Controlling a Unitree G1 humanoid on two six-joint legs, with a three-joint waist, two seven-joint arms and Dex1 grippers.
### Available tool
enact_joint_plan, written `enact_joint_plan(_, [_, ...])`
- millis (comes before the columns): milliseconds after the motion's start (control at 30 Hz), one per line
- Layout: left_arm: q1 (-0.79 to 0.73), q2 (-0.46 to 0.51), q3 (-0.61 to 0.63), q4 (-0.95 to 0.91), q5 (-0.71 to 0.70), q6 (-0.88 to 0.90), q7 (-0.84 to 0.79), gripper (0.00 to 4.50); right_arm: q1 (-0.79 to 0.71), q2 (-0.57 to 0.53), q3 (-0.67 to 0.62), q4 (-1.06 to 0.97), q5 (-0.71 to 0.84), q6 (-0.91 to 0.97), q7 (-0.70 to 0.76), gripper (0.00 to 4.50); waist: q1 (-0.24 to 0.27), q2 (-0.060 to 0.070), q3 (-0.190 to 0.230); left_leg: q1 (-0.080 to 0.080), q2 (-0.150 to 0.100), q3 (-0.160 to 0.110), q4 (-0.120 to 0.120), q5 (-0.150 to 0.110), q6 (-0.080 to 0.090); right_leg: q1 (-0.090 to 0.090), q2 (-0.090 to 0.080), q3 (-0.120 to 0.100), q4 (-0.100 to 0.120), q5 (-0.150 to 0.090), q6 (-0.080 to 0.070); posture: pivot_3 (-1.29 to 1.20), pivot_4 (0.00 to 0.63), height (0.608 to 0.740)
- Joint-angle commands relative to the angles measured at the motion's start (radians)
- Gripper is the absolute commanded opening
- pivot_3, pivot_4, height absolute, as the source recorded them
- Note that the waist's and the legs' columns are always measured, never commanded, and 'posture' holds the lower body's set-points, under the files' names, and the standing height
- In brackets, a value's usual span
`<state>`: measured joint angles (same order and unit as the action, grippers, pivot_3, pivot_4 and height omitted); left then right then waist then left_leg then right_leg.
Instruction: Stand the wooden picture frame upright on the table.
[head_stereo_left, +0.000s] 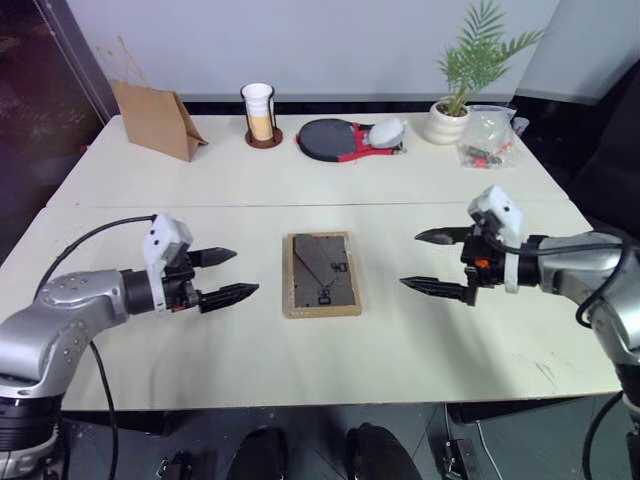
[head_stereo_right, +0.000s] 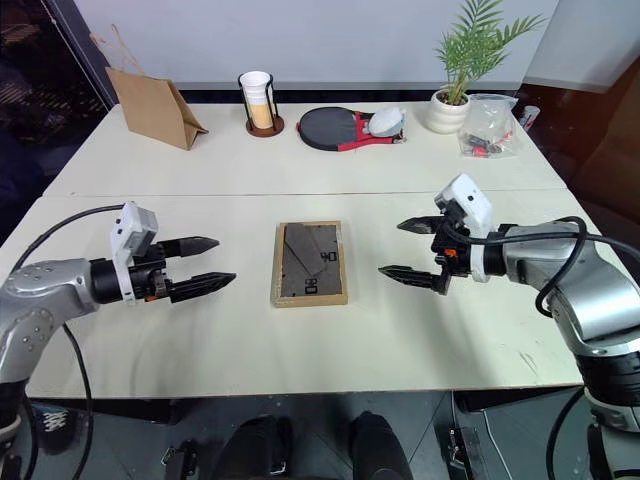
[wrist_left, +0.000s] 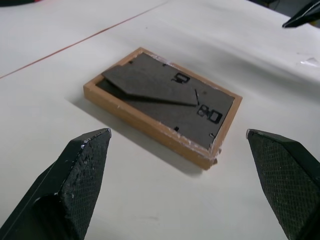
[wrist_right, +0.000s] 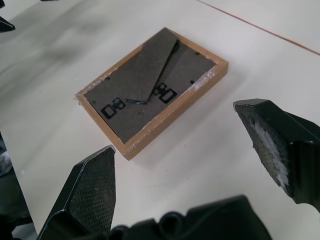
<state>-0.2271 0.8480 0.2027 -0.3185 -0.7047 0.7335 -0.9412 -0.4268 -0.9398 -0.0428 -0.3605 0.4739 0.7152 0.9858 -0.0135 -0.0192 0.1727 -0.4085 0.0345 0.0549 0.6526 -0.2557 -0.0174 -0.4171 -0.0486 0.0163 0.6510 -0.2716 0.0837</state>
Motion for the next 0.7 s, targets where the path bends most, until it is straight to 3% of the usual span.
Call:
enact_joint_plan(33, [0.004,0.008,0.025,-0.006,-0.009,-0.007,-0.009,4.50,-0.016,0.010,-0.008,-0.024,-0.005,-0.006,-0.024,4.45,0.000,0.000,0.000,0.000,0.000,0.000,0.000,0.000,0.000,0.000,0.000,0.000,0.000,0.000,0.000,0.00,0.150,0.740])
enact_joint_plan(700, [-0.030,-0.027,-0.009,0.023,0.008,-0.030,-0.003,4.50,-0.024,0.026,0.007,-0.021,-0.003,-0.013,-0.056,4.45,0.001,0.000,0.000,0.000,0.000,0.000,0.000,0.000,0.000,0.000,0.000,0.000,0.000,0.000,0.000,0.00,0.150,0.740])
